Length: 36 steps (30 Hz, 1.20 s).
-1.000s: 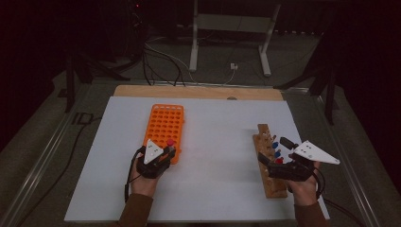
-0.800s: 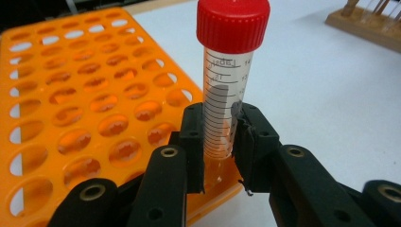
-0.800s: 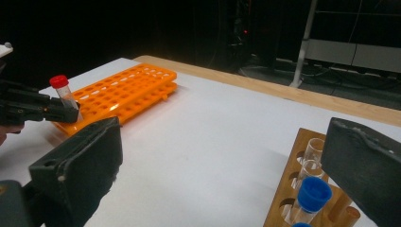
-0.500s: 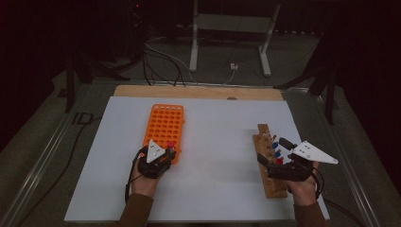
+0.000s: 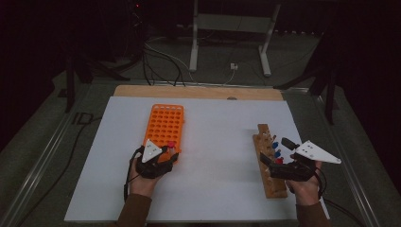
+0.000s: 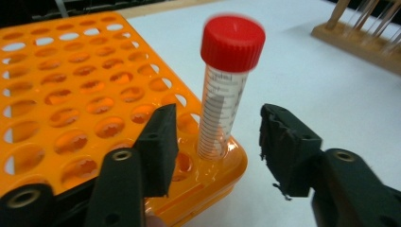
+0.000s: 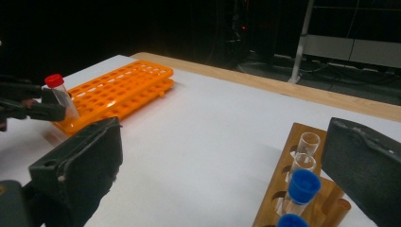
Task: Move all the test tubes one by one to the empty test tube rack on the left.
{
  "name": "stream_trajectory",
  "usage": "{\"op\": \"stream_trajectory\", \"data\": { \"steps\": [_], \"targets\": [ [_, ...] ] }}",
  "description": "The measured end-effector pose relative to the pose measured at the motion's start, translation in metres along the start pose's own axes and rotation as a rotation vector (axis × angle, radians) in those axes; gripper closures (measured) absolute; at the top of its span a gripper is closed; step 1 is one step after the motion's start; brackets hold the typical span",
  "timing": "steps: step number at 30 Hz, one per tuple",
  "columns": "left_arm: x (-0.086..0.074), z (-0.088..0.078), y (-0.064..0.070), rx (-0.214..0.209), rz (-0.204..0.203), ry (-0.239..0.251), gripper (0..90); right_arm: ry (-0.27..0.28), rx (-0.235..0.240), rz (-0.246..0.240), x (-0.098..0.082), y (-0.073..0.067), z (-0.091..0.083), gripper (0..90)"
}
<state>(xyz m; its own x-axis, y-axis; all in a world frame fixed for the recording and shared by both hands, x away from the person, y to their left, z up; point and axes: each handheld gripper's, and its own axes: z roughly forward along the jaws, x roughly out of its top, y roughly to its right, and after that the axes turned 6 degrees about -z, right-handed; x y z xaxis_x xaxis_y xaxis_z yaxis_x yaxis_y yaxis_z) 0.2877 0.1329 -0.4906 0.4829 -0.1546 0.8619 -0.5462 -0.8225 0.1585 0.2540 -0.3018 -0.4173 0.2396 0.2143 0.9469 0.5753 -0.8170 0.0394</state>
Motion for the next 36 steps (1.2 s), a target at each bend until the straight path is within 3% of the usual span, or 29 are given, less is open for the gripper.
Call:
{"op": "stream_trajectory", "data": {
  "steps": [6, 11, 14, 16, 25, 27, 28, 29, 36],
  "targets": [
    [0.005, -0.019, -0.006, -0.039, -0.040, 0.054, 36.8, -0.012, -0.012, 0.000, -0.002, 0.004, -0.007, 0.5],
    [0.008, -0.032, -0.009, -0.015, -0.070, 0.091, 16.6, -0.036, -0.031, 0.004, -0.009, 0.009, -0.017, 0.5],
    [0.009, -0.037, -0.011, -0.007, -0.078, 0.111, 12.5, -0.044, -0.034, 0.009, -0.012, 0.010, -0.019, 0.6],
    [0.010, -0.039, -0.012, 0.005, -0.086, 0.122, 3.2, -0.062, -0.042, 0.018, -0.018, 0.010, -0.021, 2.8],
    [0.009, -0.038, -0.015, 0.012, -0.104, 0.125, 1.3, -0.128, -0.055, 0.053, -0.039, 0.007, -0.019, 14.7],
    [0.009, -0.038, -0.015, 0.013, -0.105, 0.126, 1.3, -0.151, -0.057, 0.051, -0.044, 0.006, -0.018, 23.9],
    [0.008, -0.037, -0.015, 0.013, -0.106, 0.126, 1.3, -0.151, -0.057, 0.051, -0.044, 0.006, -0.018, 23.9],
    [0.008, -0.037, -0.015, 0.013, -0.108, 0.126, 1.3, -0.160, -0.057, 0.037, -0.047, 0.005, -0.018, 32.1],
    [0.005, -0.034, -0.015, 0.016, -0.114, 0.111, 1.4, -0.175, -0.101, 0.014, -0.050, 0.004, -0.018, 50.5]
  ]
}}
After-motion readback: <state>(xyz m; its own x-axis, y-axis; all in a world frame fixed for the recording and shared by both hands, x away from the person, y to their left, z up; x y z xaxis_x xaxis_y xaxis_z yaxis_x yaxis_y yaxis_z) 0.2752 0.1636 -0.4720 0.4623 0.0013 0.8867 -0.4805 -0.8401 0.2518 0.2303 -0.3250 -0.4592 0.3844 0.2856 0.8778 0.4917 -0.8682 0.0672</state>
